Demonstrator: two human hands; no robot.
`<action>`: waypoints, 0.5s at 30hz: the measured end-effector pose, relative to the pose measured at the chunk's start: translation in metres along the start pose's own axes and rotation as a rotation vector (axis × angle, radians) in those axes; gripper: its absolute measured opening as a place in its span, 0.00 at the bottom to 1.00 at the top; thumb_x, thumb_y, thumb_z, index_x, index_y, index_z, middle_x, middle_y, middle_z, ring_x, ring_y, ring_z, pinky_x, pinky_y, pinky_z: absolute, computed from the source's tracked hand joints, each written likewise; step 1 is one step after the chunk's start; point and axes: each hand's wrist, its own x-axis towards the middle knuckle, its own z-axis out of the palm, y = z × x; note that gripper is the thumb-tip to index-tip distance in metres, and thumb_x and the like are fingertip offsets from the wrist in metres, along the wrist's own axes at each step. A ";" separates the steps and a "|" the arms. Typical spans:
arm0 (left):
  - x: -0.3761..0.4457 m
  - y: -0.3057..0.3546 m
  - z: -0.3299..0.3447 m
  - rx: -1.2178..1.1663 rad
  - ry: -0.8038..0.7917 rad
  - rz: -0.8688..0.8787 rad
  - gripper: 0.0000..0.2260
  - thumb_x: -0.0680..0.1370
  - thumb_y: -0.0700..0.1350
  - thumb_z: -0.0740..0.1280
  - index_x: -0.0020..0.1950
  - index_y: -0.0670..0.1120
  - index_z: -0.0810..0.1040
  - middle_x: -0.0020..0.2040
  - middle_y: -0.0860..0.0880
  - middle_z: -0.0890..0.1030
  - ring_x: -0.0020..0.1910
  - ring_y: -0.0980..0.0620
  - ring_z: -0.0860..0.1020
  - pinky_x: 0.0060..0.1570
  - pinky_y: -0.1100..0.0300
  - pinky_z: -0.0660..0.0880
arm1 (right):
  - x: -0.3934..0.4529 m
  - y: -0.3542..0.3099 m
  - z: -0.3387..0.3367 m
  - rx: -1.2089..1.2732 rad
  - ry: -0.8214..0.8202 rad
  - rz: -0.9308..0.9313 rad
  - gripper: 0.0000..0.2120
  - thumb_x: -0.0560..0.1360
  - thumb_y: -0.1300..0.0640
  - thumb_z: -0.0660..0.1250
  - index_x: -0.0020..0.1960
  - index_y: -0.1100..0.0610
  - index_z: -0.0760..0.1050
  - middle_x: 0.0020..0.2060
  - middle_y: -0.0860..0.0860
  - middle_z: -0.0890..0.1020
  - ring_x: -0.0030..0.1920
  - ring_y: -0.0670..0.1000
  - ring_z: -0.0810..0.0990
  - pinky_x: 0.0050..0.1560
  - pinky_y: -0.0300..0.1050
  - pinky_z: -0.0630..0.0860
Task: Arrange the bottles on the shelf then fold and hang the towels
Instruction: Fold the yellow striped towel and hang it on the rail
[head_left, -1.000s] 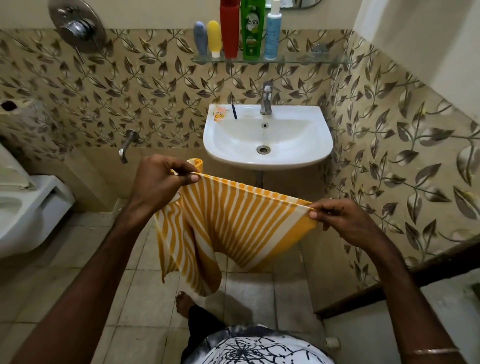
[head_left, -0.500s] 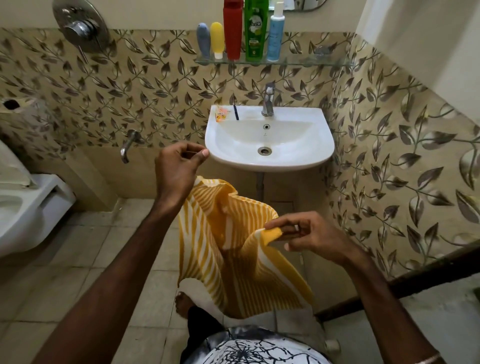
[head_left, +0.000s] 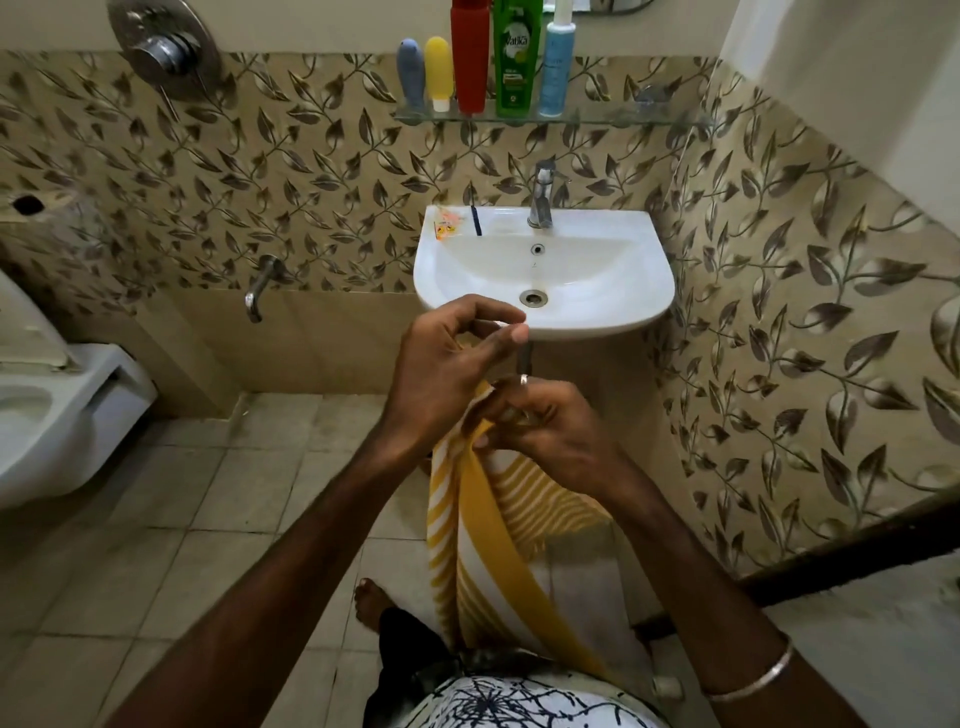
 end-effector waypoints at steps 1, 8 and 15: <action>-0.001 0.001 -0.004 0.017 -0.042 -0.015 0.07 0.75 0.45 0.73 0.52 0.46 0.83 0.47 0.54 0.84 0.47 0.61 0.81 0.44 0.70 0.76 | -0.001 -0.001 -0.002 0.004 0.029 -0.011 0.08 0.70 0.63 0.77 0.49 0.59 0.85 0.48 0.53 0.86 0.51 0.55 0.85 0.54 0.64 0.80; -0.001 -0.014 -0.047 -0.136 -0.326 -0.362 0.17 0.67 0.47 0.76 0.54 0.46 0.85 0.48 0.46 0.86 0.48 0.50 0.84 0.42 0.60 0.80 | -0.009 -0.005 -0.027 0.015 0.057 -0.051 0.08 0.67 0.67 0.78 0.47 0.62 0.86 0.41 0.49 0.85 0.44 0.47 0.83 0.48 0.50 0.80; -0.008 -0.013 -0.039 -0.266 -0.238 -0.356 0.17 0.66 0.46 0.74 0.55 0.47 0.84 0.48 0.45 0.87 0.48 0.51 0.84 0.44 0.59 0.82 | -0.016 -0.007 -0.038 0.008 0.020 -0.028 0.09 0.67 0.69 0.77 0.46 0.63 0.85 0.39 0.46 0.83 0.42 0.42 0.80 0.47 0.39 0.75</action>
